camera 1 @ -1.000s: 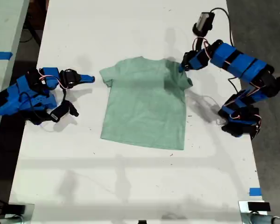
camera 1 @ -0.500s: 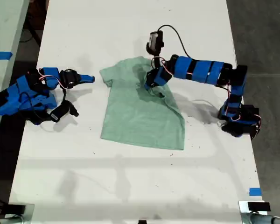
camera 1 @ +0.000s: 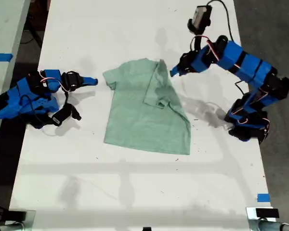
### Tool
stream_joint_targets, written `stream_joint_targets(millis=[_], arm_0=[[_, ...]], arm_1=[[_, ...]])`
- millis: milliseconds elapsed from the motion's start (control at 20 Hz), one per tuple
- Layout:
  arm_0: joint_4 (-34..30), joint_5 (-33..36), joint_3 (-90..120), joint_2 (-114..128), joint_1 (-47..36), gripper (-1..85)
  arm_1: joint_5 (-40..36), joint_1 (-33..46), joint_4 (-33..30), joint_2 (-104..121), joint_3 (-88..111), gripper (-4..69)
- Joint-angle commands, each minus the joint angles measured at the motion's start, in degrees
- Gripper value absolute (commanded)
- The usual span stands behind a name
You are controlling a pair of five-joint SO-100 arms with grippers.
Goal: Fold t shirt
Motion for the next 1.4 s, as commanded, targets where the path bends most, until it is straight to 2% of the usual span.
stream_joint_targets(millis=[0,150,250,350,400,450,500,550,800,1050,1200,1350], arm_0=[[0.00,-1.05,1.41,0.35,-0.09,-0.3],[-0.09,-1.05,1.49,0.35,-0.09,-0.3],[-0.18,-1.05,1.58,0.35,-0.62,-0.3],[0.09,-1.58,1.76,0.35,-1.76,-0.3],[0.26,-1.67,1.76,0.35,-2.02,-0.3],[0.97,-1.67,1.93,0.35,-3.43,-0.3],[1.23,-1.05,1.85,0.35,-4.57,-0.3],[0.44,0.70,1.67,0.35,-4.48,-0.3],[-0.62,9.23,-1.23,0.35,-4.22,-0.3],[-0.62,7.47,0.26,0.35,-2.72,-0.3],[-0.44,7.03,0.53,0.35,-3.43,-0.3],[-0.26,6.42,0.70,0.35,-3.96,-0.3]], arm_1=[[6.06,-3.96,-3.60,28.48,26.02,0.6],[10.55,-11.43,-8.53,54.40,54.05,0.7],[9.67,-16.88,-17.67,56.78,67.50,0.8],[5.45,-16.17,-22.15,61.35,77.52,0.8],[1.23,-15.38,-21.80,69.43,82.62,0.8],[-0.97,-14.77,-17.49,81.83,88.24,0.8],[-0.79,-13.54,-12.57,83.67,87.98,0.9],[-2.02,-12.57,-11.60,83.58,87.63,0.9],[-7.12,-14.06,-13.10,83.58,86.92,0.8],[-11.34,-13.18,-13.71,83.58,85.17,0.8],[-8.88,-10.11,-16.00,83.58,87.36,0.8],[-4.75,-8.79,-13.89,83.58,88.24,0.8]])
